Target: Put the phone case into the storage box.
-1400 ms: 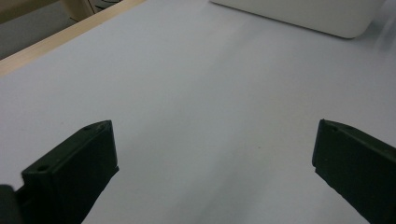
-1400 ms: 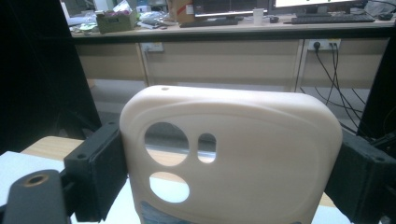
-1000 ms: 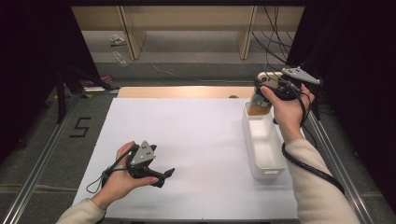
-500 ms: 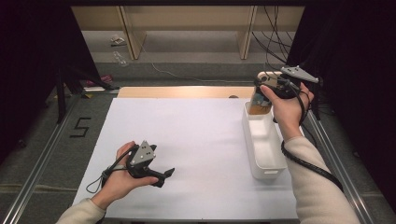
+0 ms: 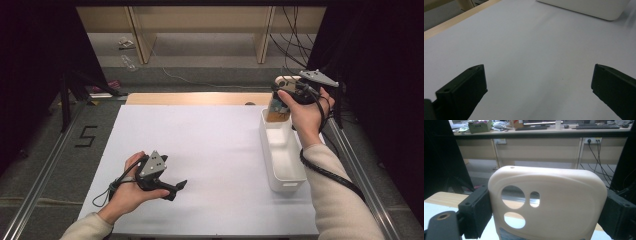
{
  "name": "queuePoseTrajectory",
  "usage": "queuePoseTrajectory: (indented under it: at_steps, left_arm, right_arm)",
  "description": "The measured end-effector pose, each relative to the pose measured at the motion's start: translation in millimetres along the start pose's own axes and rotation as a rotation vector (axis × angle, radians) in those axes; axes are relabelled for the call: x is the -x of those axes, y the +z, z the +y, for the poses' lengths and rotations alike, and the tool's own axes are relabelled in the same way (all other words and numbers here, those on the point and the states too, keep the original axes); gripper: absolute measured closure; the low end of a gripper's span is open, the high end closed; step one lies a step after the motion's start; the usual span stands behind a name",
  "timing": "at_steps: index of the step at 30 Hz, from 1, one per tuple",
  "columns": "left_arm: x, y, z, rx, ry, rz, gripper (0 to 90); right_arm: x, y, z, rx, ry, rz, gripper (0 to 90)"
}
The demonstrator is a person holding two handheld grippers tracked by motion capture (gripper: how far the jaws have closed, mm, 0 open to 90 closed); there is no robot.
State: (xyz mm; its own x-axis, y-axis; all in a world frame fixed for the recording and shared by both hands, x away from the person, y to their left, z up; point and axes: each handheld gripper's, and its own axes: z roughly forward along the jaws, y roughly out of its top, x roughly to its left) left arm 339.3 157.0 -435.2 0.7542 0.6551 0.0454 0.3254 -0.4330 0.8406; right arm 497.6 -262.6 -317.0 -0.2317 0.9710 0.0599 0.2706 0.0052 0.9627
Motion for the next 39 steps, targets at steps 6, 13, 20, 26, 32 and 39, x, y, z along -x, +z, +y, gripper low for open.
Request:
queuePoseTrajectory:
  at_steps: [6, 13, 20, 26, 32, 39]
  left_arm:
    - [0.2, 0.2, 0.0, 0.000, 0.001, -0.002, 0.0]
    - [0.4, 0.5, 0.0, 0.000, 0.001, -0.001, 0.0]
    - [-0.1, 1.0, -0.3, -0.001, 0.002, -0.001, 0.0]
    - [-0.1, 1.1, -0.4, -0.001, 0.003, -0.002, 0.0]
    - [-0.1, 0.8, 0.0, 0.000, 0.003, -0.002, 0.0]
    - [-0.2, 0.8, -0.1, -0.001, 0.003, -0.002, 0.0]
  right_arm:
    - [1.6, 2.8, 0.8, -0.003, -0.003, -0.006, 12.5]
    - [2.5, 5.9, 0.6, -0.004, -0.005, -0.011, 12.6]
    - [5.7, 7.3, -1.5, -0.013, -0.003, -0.016, 12.6]
    - [7.1, 10.8, -3.2, -0.019, 0.001, -0.019, 12.5]
    - [7.0, 14.0, -3.5, -0.021, 0.006, -0.020, 12.5]
    - [6.8, 15.2, -1.9, -0.022, 0.004, -0.018, 12.5]
